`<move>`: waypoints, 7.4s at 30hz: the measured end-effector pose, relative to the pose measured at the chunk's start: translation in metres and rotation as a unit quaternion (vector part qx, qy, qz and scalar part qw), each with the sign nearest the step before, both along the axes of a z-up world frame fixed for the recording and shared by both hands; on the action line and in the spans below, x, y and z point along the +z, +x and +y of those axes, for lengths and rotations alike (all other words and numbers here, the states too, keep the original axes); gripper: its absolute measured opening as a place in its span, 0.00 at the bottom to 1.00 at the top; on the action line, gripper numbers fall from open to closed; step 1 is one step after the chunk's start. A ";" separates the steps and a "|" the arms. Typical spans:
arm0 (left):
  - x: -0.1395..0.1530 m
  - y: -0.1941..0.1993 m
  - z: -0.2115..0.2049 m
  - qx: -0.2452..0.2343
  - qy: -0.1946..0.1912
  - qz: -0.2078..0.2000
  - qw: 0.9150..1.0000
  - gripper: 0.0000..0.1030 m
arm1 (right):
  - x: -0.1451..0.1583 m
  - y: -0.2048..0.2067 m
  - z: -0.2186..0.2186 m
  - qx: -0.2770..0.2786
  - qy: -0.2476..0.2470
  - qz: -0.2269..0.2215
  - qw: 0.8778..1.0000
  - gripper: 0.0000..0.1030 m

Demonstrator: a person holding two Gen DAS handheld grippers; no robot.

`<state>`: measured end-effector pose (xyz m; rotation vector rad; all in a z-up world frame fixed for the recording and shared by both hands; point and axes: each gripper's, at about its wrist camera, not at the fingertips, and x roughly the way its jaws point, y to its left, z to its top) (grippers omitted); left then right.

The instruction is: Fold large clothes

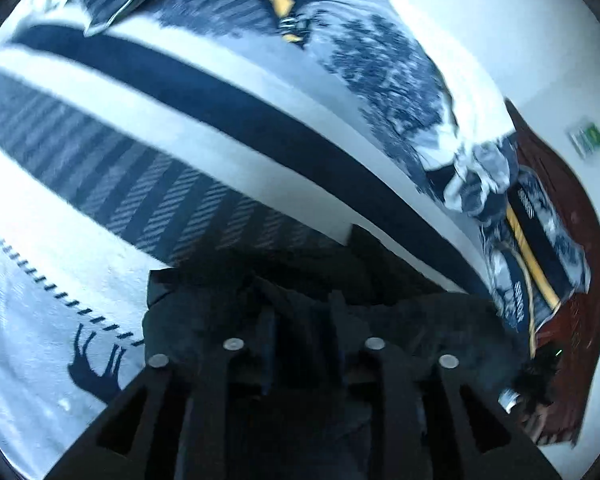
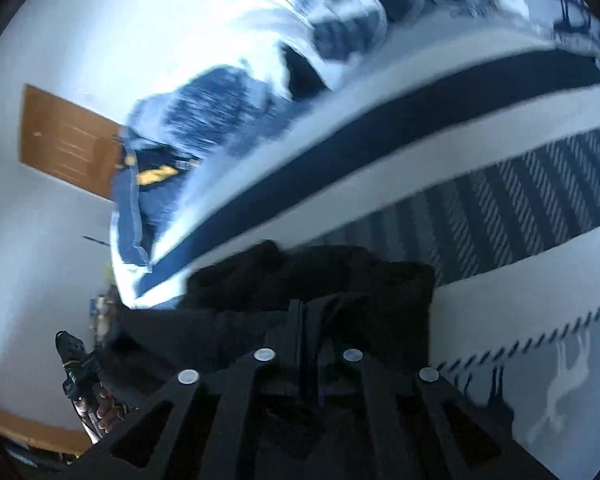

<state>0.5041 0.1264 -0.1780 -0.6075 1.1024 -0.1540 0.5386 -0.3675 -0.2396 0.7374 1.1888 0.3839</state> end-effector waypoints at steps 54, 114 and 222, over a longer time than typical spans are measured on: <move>-0.079 -0.244 -0.021 0.160 -0.047 0.024 0.986 0.81 | -0.069 -0.249 0.004 -0.111 0.078 0.009 0.991 0.96; -0.041 -0.135 0.012 0.078 0.226 0.047 0.970 0.02 | -0.032 -0.132 0.013 -0.008 -0.215 0.023 0.976 0.03; 0.243 -0.600 -0.216 0.006 0.342 -0.223 0.913 0.94 | 0.294 -0.608 0.075 -0.016 -0.206 -0.278 0.938 0.90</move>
